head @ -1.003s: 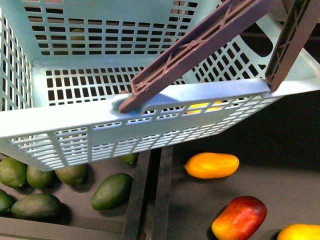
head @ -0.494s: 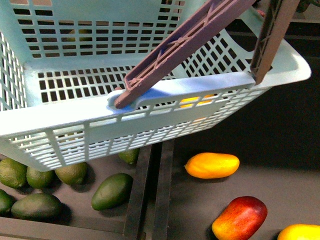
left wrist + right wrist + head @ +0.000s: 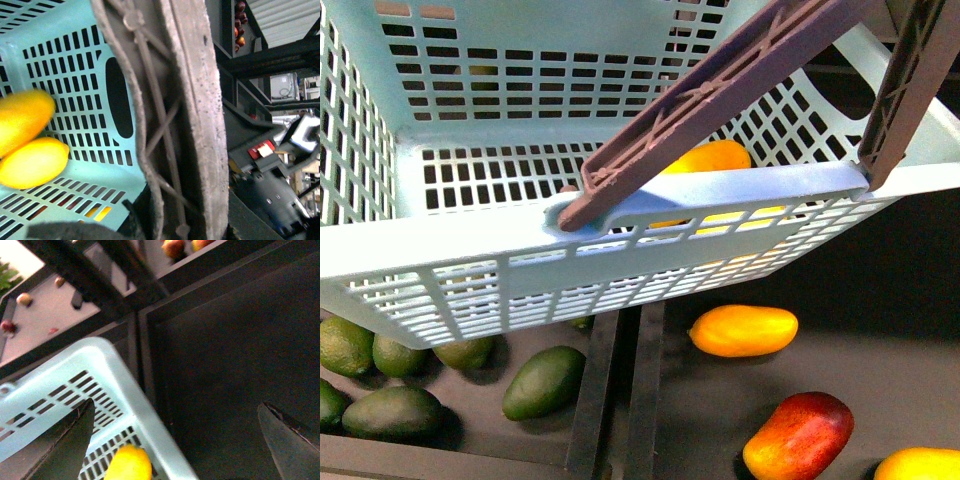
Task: Pick lemon and mango into basket
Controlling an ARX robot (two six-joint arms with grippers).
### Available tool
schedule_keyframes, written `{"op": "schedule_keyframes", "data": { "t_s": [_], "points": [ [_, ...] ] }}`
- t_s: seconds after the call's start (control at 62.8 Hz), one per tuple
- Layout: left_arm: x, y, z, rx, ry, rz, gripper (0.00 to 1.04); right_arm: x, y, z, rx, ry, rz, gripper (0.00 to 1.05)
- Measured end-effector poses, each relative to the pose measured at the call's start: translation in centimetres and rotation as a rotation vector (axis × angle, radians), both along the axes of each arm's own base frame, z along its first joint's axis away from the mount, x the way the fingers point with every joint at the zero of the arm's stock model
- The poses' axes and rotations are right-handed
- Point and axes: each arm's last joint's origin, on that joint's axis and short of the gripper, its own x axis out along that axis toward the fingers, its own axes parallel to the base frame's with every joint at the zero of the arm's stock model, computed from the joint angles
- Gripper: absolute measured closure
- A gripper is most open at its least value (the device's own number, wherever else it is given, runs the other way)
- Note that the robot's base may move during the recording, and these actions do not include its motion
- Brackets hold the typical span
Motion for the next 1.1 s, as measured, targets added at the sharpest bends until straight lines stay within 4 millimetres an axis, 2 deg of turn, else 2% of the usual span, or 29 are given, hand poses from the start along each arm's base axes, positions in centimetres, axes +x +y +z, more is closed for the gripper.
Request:
{"op": "schedule_keyframes", "data": {
  "t_s": [0.032,0.08,0.111,0.223,0.366,0.557,1.099],
  "points": [
    [0.0,0.0,0.0,0.0,0.0,0.0,0.93,-0.5,-0.5,0.1,-0.02,-0.018,0.003,0.1],
    [0.0,0.0,0.0,0.0,0.0,-0.001,0.93,-2.4,-1.9,0.2,-0.109,-0.18,0.062,0.2],
    [0.0,-0.1,0.0,0.0,0.0,-0.002,0.93,-4.5,-2.7,0.0,-0.228,-0.292,0.091,0.29],
    [0.0,-0.1,0.0,0.002,-0.001,0.003,0.93,-7.6,-3.1,-1.0,-0.417,-0.373,0.102,0.48],
    [0.0,-0.1,0.0,0.006,-0.006,0.0,0.93,-9.5,-3.1,-3.3,-0.482,-0.332,0.126,0.72],
    [0.0,0.0,0.0,0.007,-0.007,0.001,0.93,-11.5,-3.1,-4.4,-0.508,-0.344,0.128,1.03],
    [0.0,0.0,0.0,0.006,-0.006,0.0,0.93,-15.8,-3.2,-7.0,-0.511,-0.339,0.13,1.03]
  ]
}}
